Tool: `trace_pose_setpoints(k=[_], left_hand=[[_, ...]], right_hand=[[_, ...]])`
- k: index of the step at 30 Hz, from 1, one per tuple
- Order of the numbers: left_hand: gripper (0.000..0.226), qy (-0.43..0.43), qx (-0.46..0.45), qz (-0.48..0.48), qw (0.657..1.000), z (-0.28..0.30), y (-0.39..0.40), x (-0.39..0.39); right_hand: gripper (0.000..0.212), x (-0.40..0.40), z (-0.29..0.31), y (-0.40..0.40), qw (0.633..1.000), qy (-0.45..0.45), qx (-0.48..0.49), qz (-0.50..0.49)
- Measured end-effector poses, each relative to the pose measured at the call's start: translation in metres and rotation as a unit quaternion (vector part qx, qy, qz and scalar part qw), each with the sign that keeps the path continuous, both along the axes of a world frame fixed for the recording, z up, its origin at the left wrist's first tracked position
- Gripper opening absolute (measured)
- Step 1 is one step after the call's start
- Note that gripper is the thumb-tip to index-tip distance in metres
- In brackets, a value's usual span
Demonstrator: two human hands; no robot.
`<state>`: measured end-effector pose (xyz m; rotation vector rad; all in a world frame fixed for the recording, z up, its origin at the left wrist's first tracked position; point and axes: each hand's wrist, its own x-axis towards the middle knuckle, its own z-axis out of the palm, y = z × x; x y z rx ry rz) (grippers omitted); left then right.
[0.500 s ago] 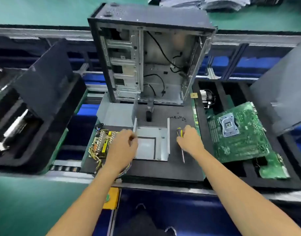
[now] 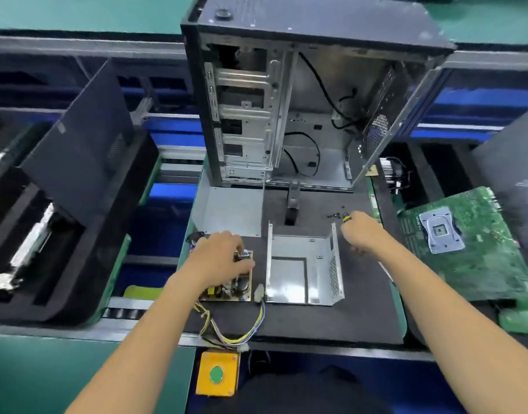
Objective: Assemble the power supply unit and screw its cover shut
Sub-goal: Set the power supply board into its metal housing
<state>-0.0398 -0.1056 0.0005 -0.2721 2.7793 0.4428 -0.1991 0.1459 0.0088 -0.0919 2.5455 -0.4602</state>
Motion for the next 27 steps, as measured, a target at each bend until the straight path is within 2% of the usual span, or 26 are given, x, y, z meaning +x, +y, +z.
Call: trace_pose_setpoints(k=[1,3,6,9,12,17,21,27], left_hand=[[0.06,-0.049,0.009,-0.04,0.998,0.001,0.0,0.0],[0.085,-0.103,-0.041,-0.124,0.986,0.001,-0.002,0.004],[0.109,-0.116,-0.109,-0.154,0.975,-0.005,-0.001,0.011],[0.105,-0.08,-0.15,-0.156,0.973,-0.013,0.007,0.014],[0.096,-0.056,-0.15,-0.141,0.977,-0.016,0.007,0.013],[0.1,-0.068,-0.172,-0.16,0.97,-0.019,0.01,0.016],[0.078,-0.065,-0.165,-0.166,0.97,-0.016,0.011,0.013],[0.078,-0.093,-0.13,-0.154,0.975,-0.011,0.011,0.012]], right_hand=[[0.013,-0.001,0.006,-0.003,0.999,0.0,-0.04,-0.022],[0.011,0.0,0.014,-0.007,0.995,0.009,-0.089,-0.053],[0.028,0.005,0.021,-0.011,0.999,-0.014,-0.033,0.008],[0.027,0.009,0.02,-0.012,0.997,-0.06,-0.013,0.057],[0.018,0.013,0.015,-0.014,0.995,-0.079,-0.026,0.057],[0.019,0.018,0.014,-0.015,0.994,-0.034,0.018,0.107],[0.019,0.017,0.013,-0.02,0.986,-0.024,0.064,0.149],[0.029,0.016,0.014,-0.026,0.963,-0.009,0.139,0.229]])
